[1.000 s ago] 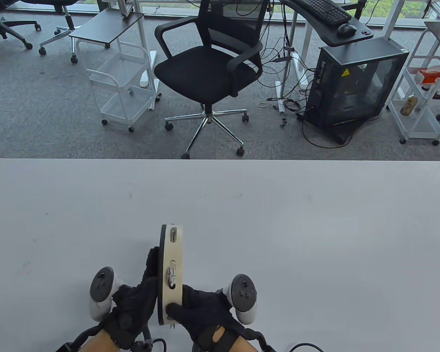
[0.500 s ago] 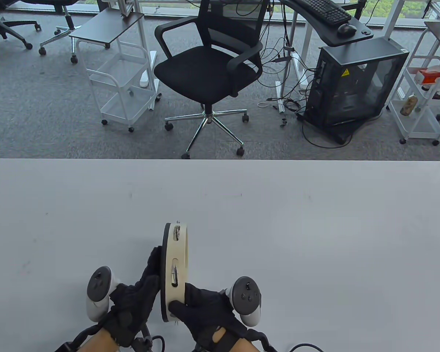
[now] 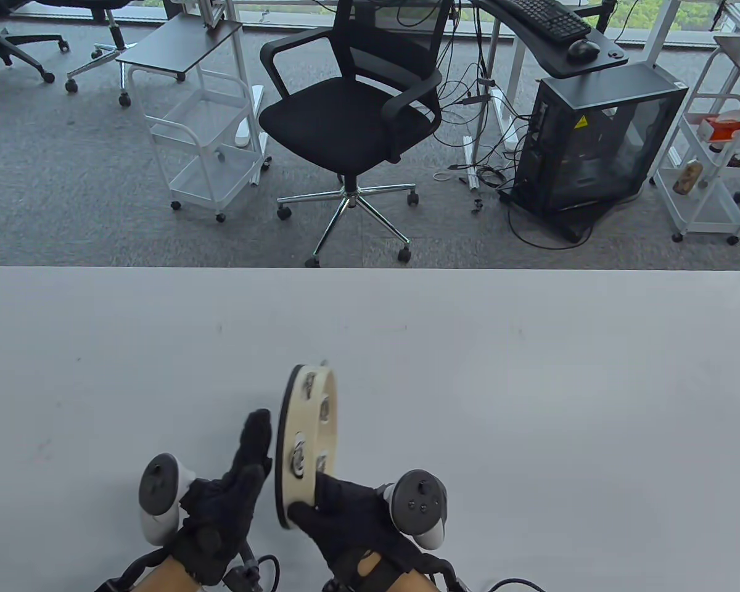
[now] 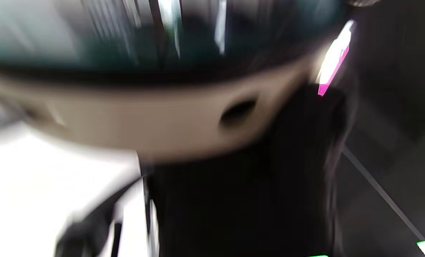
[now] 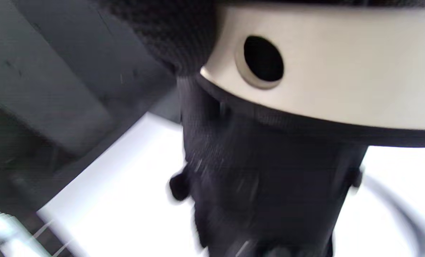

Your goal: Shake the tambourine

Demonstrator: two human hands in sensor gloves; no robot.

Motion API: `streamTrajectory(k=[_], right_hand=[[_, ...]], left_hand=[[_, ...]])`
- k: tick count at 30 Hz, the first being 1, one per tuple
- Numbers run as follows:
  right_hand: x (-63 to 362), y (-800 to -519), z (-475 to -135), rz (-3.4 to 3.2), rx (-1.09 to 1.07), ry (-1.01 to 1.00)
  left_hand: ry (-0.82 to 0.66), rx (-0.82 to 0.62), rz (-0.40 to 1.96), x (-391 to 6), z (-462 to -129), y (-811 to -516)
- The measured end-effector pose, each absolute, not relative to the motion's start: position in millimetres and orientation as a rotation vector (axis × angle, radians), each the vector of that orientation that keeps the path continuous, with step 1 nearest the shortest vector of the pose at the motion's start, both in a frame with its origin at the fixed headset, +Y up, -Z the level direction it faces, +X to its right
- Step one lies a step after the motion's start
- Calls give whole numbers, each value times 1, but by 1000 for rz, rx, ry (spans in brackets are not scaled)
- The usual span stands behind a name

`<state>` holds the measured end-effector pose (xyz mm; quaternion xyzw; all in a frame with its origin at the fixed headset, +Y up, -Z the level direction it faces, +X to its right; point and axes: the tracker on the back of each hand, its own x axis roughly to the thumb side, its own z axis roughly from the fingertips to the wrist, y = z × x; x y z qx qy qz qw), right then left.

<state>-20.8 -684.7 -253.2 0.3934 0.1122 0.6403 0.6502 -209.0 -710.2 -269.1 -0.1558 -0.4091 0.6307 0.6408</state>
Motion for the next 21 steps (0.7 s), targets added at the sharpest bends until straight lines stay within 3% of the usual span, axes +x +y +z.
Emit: streamTrajectory(k=[2,5,13,17,21], right_hand=[[-18,-682,-251,1448,843,150],[-17,-680,-250,1505,889,116],[-15,-677,-251,1559,884,110],[-8,-671,-257,1781,876,83],[0,-671,-275,2203,808,87]], left_hand=[[-794,-281,1554,-211,-267,-709],[-864,-280,1436,-211,-268,-704],[-811,-219,1405,-223,-275,-701],[-761,-6,1075,-247,-282,-682],[-587,42,709,-266,-284,-674]])
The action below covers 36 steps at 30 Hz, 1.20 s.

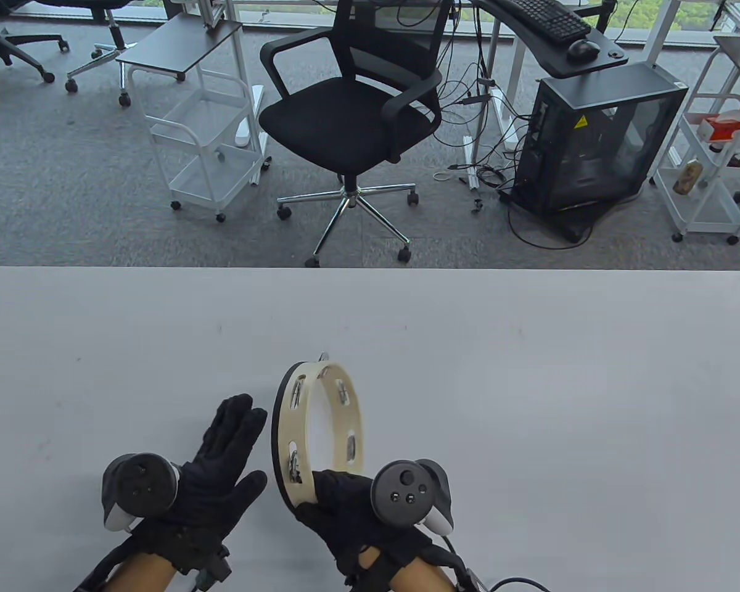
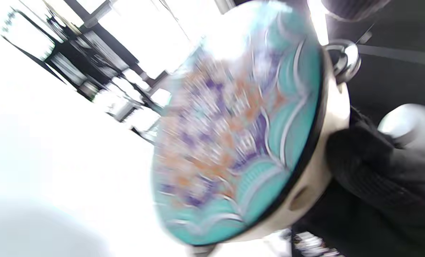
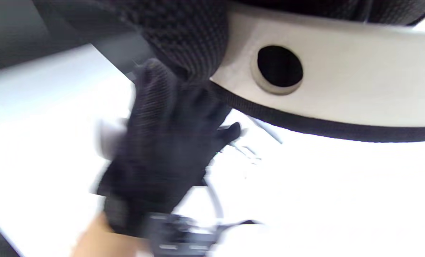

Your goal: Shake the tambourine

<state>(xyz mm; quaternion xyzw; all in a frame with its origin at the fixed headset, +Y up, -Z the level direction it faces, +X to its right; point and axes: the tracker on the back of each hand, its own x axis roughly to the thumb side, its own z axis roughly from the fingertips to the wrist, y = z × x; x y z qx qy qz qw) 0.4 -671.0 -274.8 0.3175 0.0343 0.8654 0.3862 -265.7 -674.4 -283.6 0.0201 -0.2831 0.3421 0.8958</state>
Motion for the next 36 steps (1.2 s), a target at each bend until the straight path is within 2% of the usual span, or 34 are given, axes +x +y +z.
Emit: streamTrajectory(k=[2,4,8,14,19,25,29,33,36], right_hand=[[8,-675,-291,2465,733,54],[17,-685,-313,2710,626,9],[49,-710,-361,3070,382,-4],[95,-747,-403,3294,99,140],[112,-760,-410,3349,29,197],[118,-764,-415,3287,-4,210],[118,-755,-407,3277,2,182],[104,-720,-385,3162,130,24],[88,-685,-354,2992,221,-92]], left_hand=[[-489,-13,555,-267,-286,-677],[-445,-126,458,-263,-288,-685],[-455,-327,396,-251,-291,-702],[-449,-374,388,-250,-295,-711],[-449,-401,379,-249,-296,-713],[-447,-428,375,-247,-297,-716],[-428,-435,374,-249,-298,-717],[-382,-405,371,-253,-297,-713],[-346,-346,372,-256,-295,-707]])
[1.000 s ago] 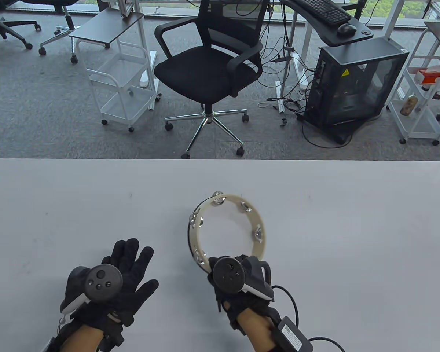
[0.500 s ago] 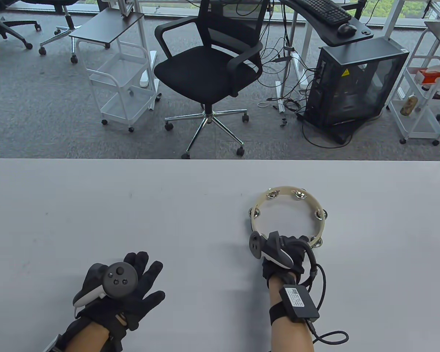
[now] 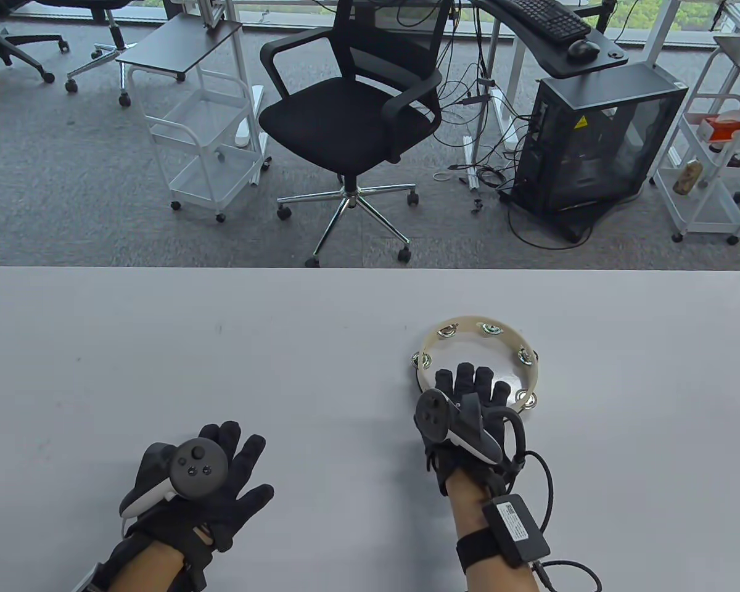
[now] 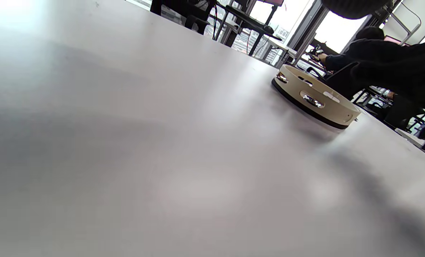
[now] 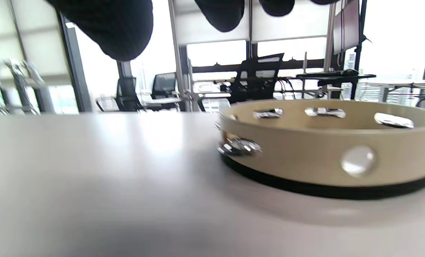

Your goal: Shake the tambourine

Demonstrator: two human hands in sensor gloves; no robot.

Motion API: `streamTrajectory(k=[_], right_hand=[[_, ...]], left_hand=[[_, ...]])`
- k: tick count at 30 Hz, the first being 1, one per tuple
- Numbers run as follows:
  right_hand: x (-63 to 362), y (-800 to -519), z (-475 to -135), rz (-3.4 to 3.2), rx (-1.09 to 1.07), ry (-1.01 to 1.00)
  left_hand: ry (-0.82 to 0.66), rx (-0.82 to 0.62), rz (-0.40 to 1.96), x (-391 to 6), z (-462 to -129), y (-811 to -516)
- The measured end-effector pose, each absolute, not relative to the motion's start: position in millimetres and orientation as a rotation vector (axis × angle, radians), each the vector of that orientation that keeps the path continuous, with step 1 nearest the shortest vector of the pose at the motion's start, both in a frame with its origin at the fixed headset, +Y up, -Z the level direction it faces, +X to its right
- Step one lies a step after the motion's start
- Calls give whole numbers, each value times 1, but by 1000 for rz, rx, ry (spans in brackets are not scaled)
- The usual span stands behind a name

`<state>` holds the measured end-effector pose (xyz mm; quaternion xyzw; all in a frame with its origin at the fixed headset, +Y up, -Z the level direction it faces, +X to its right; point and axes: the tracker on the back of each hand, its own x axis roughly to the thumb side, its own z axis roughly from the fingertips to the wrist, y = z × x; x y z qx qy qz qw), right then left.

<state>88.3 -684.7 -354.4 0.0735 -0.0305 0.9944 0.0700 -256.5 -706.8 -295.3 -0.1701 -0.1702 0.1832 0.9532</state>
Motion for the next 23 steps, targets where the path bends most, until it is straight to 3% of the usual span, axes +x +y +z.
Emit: streamTrajectory(k=[4,8,11,23], right_hand=[[70,-652,-298,2679,366,-285],[60,-651,-262,2577,426,-269],[60,-658,-258,2537,478,-379],[60,-674,-265,2600,436,-250]], left_hand=[[-305,-181,401,-262,-288,-693],[-285,-40,451,-264,-280,-684],[-299,-43,463,-259,-278,-685],[-322,-166,492,-248,-278,-696]])
